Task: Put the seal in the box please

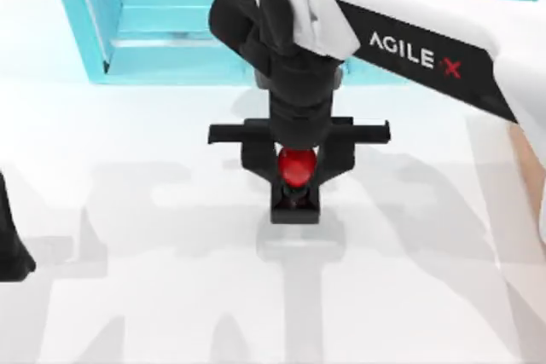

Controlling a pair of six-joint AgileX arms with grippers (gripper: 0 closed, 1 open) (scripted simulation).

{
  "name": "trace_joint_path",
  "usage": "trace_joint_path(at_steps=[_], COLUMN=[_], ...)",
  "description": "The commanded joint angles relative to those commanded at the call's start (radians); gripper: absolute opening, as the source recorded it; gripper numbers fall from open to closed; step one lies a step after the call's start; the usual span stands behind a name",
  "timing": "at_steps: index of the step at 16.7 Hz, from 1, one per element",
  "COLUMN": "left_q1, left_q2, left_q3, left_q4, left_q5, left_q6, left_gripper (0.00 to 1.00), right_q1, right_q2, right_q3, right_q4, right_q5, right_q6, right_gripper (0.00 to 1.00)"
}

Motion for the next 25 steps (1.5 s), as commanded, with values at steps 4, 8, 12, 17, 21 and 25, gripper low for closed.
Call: trace_joint_path(at_steps=[4,8,12,17,21,25], left_q1=[0.000,0.000,0.000,0.000,0.000,0.000], left_q2=[0.000,0.000,0.000,0.000,0.000,0.000], left_q3=[0.000,0.000,0.000,0.000,0.000,0.000], left_q4=[0.000,0.000,0.000,0.000,0.000,0.000], left_q5=[0.000,0.000,0.000,0.000,0.000,0.000], left_q6=[0.000,0.000,0.000,0.000,0.000,0.000], left_gripper=[1.00,1.00,1.00,1.00,1.00,1.00], right_q1=[0.003,0.003,0.002,-0.155,-0.447,-0.775], right_q2=[0.003,0.003,0.001,-0.075,-0.217,-0.381], right_q3=[0.195,0.260,0.256,0.155,-0.007,-0.199], right_q4=[-0.186,-0.250,-0.248,-0.243,-0.216,-0.181], right_q5=[-0.001,-0.001,-0.002,0.000,0.001,0.002], right_q6=[-0.007,-0.012,-0.012,-0.165,-0.460,-0.798], right_gripper=[0.00,0.00,0.00,0.00,0.00,0.00])
